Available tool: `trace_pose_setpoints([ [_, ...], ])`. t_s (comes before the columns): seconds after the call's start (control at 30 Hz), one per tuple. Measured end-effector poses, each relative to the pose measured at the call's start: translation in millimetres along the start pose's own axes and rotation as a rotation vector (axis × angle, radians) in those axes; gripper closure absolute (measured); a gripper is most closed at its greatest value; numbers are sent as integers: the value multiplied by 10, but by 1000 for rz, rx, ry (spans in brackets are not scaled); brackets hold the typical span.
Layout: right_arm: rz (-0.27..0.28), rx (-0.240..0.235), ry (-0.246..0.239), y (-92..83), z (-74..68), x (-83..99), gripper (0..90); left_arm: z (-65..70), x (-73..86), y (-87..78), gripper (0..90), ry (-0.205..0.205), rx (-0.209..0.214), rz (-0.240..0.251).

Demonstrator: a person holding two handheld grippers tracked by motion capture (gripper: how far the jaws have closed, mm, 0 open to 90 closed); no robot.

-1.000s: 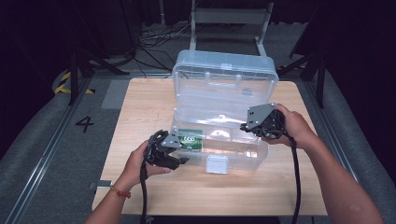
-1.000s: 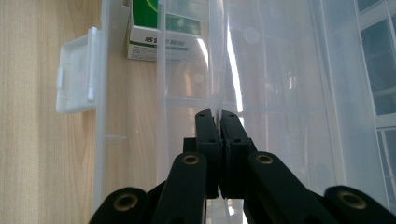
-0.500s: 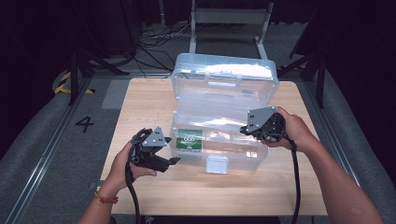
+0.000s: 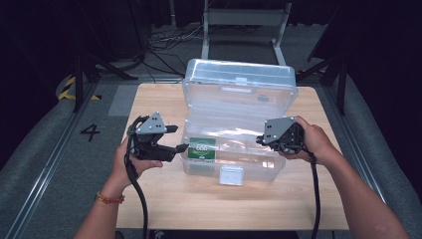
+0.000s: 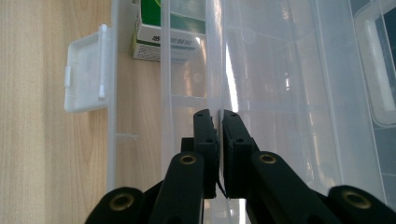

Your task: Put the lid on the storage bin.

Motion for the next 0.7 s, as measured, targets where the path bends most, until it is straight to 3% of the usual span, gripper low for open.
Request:
trace_pose_setpoints([
  [0.3,8,21,4,-1,-24,21,860,-139,-120,82,454,3,-51,-22],
  [0.4,10,16,5,3,-49,33,859,-188,-145,97,503,-20,-46,7],
  [0.5,17,24,0,4,-56,44,857,-247,-180,111,522,-34,-71,4],
  [0.7,18,28,11,3,-91,61,849,-375,-258,144,568,-49,-82,4],
])
Point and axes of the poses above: each handheld gripper's, and its own axes: y roughly forward along the jaws, x roughly out of its underside, z roughly to its right, the point moved 4 cm from there along y, roughly forward along the jaws, and after that the axes turned 13 degrees about y, right-handed, at the moved point
